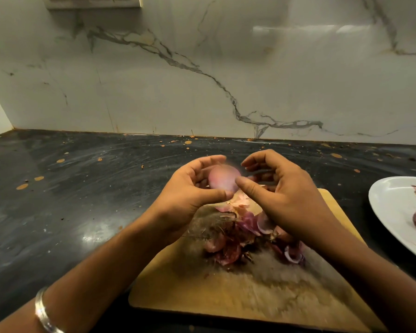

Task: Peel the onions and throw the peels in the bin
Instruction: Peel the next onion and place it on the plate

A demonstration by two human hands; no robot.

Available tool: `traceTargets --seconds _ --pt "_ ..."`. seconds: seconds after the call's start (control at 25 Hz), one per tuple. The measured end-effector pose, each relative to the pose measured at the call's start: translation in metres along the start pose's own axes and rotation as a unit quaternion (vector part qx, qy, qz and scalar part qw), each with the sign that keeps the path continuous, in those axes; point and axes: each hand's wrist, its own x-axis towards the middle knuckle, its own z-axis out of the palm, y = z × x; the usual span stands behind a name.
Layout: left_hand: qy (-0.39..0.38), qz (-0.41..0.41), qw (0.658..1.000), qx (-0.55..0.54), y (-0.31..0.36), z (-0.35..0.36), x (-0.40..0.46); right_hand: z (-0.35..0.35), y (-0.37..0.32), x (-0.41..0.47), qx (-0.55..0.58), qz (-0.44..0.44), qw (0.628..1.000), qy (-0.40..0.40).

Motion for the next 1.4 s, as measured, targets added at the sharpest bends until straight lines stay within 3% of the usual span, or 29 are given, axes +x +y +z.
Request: traceTargets --seconds 0.12,0.28,0.56,0.72,1.0,1.28,1.4 --pt "-0.019 0.003 0.999 0.037 0.0 0.0025 -0.0018 0.0003 0.0027 0.0006 0.059 0.028 0.998 -0.009" --pt "-0.041 0.018 0.996 0.077 0.0021 0.0032 -0.0036 -0.0047 0.0031 0.0009 0.059 0.024 0.998 0.004" --pt "-0.065 0.025 0.992 0.109 0.0039 0.001 -0.0037 -0.0054 0.0024 0.0009 -0.039 -0.021 0.999 0.012" --pt "-0.076 0.024 0.991 0.112 0.0037 0.0001 -0.0038 -0.0062 0.004 0.0017 -0.036 -0.026 0.999 0.014" --pt "-0.088 0.008 0.99 0.106 0.0046 -0.0015 -0.0031 -0.0059 0.0059 0.0023 -0.138 -0.121 0.983 0.007" --pt "-0.098 -0.003 0.993 0.068 0.0074 -0.0031 -0.0021 -0.004 0.0054 0.0003 0.046 -0.019 0.999 0.009" --pt "-0.1 -0.006 0.993 0.064 0.0062 -0.0009 -0.0029 -0.0027 0.0055 -0.0004 0.056 -0.012 0.998 0.033"
